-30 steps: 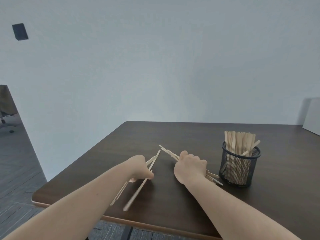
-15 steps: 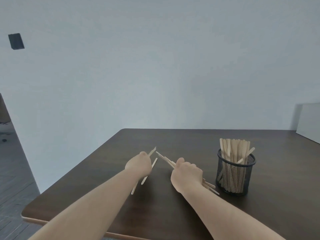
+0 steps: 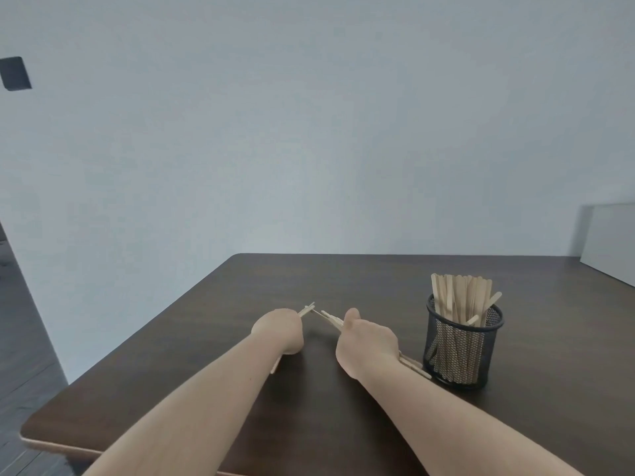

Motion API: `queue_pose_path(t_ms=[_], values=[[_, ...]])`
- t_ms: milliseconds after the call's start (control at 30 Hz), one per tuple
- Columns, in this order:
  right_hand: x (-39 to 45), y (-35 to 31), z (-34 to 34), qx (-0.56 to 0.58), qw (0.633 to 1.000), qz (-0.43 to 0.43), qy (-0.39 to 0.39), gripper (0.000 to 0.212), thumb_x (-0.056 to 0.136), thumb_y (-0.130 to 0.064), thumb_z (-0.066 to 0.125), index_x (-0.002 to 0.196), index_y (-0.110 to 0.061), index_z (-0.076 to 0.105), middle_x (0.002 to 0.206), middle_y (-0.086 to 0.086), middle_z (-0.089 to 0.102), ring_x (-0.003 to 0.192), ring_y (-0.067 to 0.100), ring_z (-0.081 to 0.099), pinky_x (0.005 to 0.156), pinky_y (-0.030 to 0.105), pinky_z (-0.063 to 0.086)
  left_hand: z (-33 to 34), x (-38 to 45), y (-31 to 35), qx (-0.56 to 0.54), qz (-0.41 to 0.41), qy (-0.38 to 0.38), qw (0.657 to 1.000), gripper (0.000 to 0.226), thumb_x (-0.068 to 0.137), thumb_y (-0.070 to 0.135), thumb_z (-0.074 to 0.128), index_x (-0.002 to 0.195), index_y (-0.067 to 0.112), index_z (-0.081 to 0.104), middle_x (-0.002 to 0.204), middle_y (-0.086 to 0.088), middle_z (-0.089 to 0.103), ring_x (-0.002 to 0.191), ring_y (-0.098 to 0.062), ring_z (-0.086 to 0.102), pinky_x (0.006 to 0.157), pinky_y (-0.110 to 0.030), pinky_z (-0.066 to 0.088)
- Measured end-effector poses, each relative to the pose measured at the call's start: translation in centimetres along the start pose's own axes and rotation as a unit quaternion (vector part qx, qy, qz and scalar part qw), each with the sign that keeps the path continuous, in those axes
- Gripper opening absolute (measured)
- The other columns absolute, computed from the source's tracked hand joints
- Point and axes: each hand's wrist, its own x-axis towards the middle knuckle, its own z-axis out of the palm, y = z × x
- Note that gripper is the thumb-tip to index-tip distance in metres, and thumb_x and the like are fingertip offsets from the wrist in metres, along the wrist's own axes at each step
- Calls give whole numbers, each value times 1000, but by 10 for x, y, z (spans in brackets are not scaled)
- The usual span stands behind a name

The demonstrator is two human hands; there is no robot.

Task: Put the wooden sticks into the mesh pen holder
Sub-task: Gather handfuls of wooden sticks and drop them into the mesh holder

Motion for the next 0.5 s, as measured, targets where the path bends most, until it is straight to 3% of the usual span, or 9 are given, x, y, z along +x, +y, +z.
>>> queue_pose_path(t_ms=[133,267,367,500], values=[[0,0,-2,6,999,21,-34,13,89,-6,39,98,-13,34,110,9,67,101,33,65,70,33,40,5,4,1,25,10,-13,1000,31,89,10,45,115,4,60,119,-11,64,110,-30,61,87,-35,50],[1,0,-10,18,999,35,-35,24,93,-6,38,116,-9,45,117,10,65,107,31,63,80,36,46,7,2,0,35,5,-18,999,33,91,10,42,119,3,58,123,-11,61,113,-30,60,90,-35,49],[7,0,-23,89,995,24,25,20,100,-15,34,110,-9,50,109,10,66,95,31,62,72,36,43,13,-2,1,1,-16,8,1000,31,94,10,39,121,2,52,125,-11,57,115,-31,59,89,-36,49],[11,-6,-37,222,966,15,130,34,101,-42,35,88,-13,46,85,5,59,78,28,57,64,32,41,14,-7,1,-97,-30,104,989,8,97,9,33,99,8,41,113,-13,63,103,-32,64,71,-33,42]])
